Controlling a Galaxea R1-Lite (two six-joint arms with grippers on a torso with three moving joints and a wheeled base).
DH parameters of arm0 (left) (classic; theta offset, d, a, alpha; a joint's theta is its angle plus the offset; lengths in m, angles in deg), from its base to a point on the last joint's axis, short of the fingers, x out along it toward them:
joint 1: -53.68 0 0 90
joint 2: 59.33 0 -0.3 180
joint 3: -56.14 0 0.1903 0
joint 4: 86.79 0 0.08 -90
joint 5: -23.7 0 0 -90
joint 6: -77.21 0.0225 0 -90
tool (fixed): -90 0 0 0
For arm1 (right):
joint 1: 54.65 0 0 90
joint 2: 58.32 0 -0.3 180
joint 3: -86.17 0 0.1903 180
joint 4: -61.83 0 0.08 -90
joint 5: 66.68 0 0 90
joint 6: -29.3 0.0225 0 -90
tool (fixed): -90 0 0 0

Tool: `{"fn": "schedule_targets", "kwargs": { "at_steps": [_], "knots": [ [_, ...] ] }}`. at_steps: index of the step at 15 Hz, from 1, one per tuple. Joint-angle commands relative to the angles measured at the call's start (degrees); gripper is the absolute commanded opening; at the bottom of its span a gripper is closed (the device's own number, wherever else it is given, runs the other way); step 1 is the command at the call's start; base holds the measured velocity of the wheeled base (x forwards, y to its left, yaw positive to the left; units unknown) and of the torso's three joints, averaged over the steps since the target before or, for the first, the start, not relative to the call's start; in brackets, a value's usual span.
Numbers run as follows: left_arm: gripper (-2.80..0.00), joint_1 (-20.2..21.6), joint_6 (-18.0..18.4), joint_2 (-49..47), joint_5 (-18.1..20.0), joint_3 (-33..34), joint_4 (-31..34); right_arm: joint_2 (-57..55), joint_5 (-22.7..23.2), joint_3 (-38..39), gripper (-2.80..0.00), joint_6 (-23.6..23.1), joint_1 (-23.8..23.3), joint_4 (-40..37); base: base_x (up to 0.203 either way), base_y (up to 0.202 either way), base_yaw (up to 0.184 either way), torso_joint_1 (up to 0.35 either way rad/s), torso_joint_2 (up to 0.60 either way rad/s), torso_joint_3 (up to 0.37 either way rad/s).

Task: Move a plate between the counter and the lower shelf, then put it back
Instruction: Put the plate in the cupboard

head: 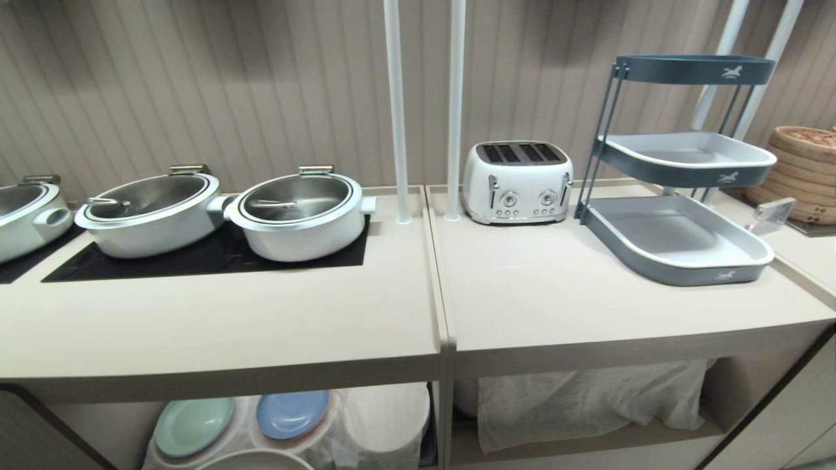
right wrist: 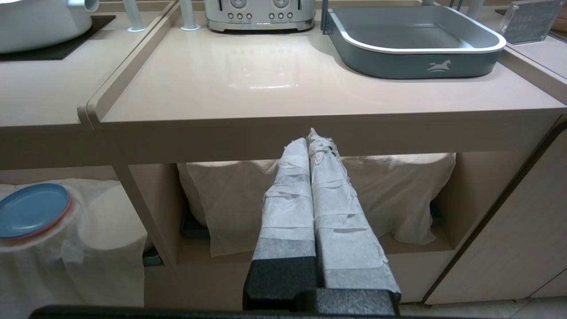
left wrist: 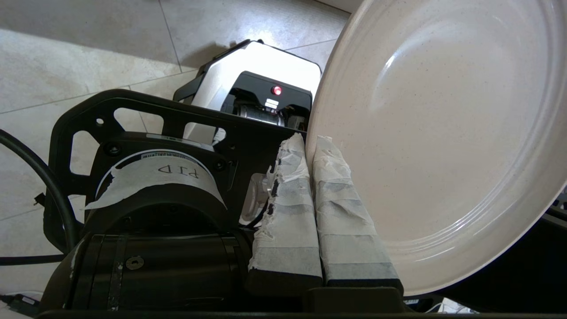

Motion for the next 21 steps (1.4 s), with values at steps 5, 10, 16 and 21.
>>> {"fn": "schedule_targets", "kwargs": {
  "at_steps": [5, 10, 16, 21],
  "knots": [
    [-2.80, 0.03, -0.16, 0.08, 0.12, 0.26, 0.33, 0.00, 0.00, 0.00, -2.80, 0.08, 0.00, -0.07, 0.000, 0.000, 0.000, 0.000, 0.00, 0.000],
    [-2.80, 0.03, -0.16, 0.25, 0.15, 0.33, 0.33, 0.00, 0.00, 0.00, -2.80, 0.43, 0.00, 0.01, 0.000, 0.000, 0.000, -0.075, 0.16, 0.080],
    [-2.80, 0.03, -0.16, 0.43, 0.29, 0.26, 0.33, -0.01, 0.00, 0.00, -2.80, 0.61, 0.00, 0.02, 0.000, 0.000, 0.000, -0.097, 0.21, 0.108],
    [-2.80, 0.03, -0.16, 0.25, 0.20, 0.34, 0.33, -0.03, 0.00, 0.00, -2.80, 0.61, 0.00, -0.02, 0.000, 0.000, 0.000, -0.140, 0.29, 0.151]
  ]
}}
